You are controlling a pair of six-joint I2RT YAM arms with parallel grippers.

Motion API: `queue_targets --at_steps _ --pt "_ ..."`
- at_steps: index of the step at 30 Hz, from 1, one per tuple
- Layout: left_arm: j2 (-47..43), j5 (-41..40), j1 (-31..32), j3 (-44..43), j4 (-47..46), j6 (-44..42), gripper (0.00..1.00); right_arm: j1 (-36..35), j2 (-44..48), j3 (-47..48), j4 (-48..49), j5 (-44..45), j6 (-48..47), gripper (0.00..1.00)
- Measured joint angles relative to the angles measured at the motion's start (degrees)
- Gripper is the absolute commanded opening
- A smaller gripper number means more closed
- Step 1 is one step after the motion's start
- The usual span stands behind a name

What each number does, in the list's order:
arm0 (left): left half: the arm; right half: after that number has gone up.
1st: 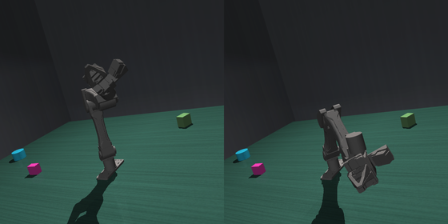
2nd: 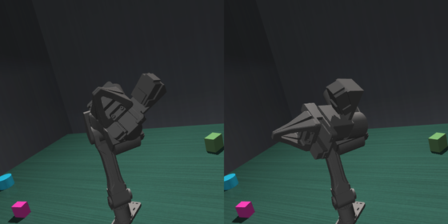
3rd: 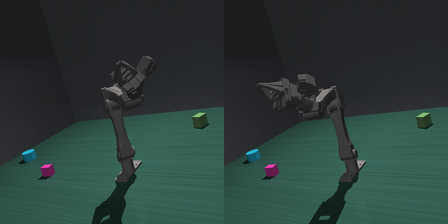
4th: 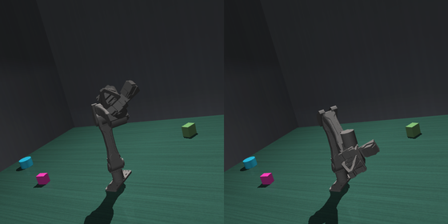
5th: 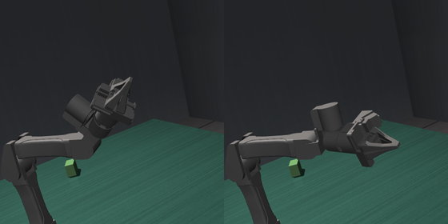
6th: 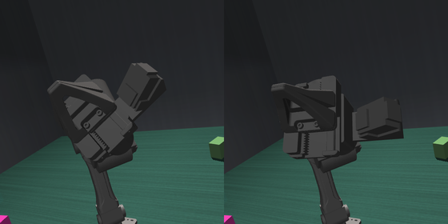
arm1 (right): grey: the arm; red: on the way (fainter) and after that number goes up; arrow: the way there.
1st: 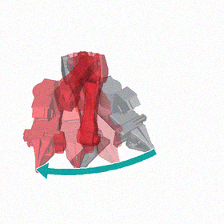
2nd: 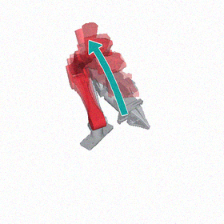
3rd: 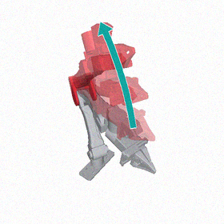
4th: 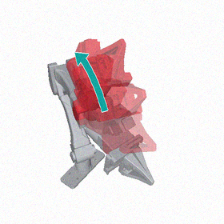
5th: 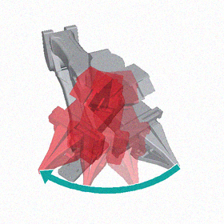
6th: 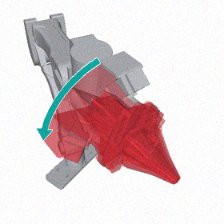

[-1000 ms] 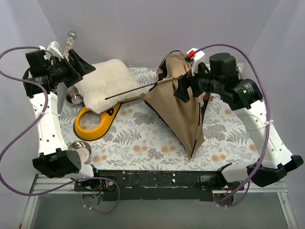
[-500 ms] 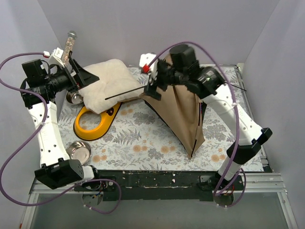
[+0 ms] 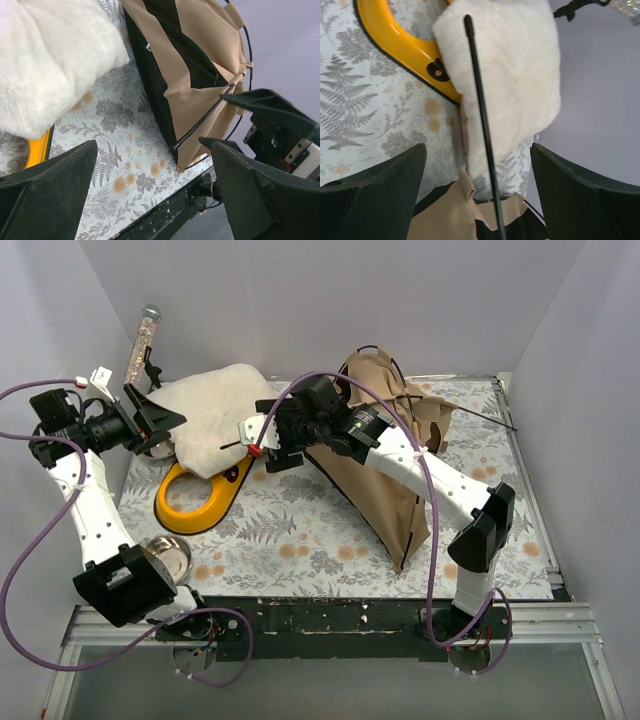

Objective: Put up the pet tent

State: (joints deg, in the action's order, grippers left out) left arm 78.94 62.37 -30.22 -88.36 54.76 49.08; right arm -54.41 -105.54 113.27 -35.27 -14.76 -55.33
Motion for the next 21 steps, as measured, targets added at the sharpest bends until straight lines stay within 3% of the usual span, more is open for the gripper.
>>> queue_targets --at_steps 5,7,8,11,16,21 --pt "0.02 7.54 -4.48 3.98 0.35 -3.17 0.98 0.07 -0.70 0.90 3.69 1.22 -3.17 0.81" --pt "0.07 11.85 -7.30 5.73 -0.35 -3.91 0.95 0.02 -2.34 2.97 3.93 1.33 -4.28 0.70" --pt "0.31 13.53 -8.66 6.36 -0.48 -4.44 0.94 0.02 -3.32 3.78 4.33 1.51 -4.98 0.56" --pt "1.99 15.93 -11.26 6.38 1.95 -10.51 0.94 -0.07 -6.19 4.28 5.42 1.79 -7.41 0.02" --pt "5.05 13.49 -12.59 5.09 11.45 -26.03 0.92 -0.68 -12.79 8.61 5.29 2.01 -7.41 0.01" --pt "9.92 10.47 -20.79 4.02 18.69 -37.40 0.92 -3.52 -14.84 11.96 8.96 2.64 -6.73 0.01"
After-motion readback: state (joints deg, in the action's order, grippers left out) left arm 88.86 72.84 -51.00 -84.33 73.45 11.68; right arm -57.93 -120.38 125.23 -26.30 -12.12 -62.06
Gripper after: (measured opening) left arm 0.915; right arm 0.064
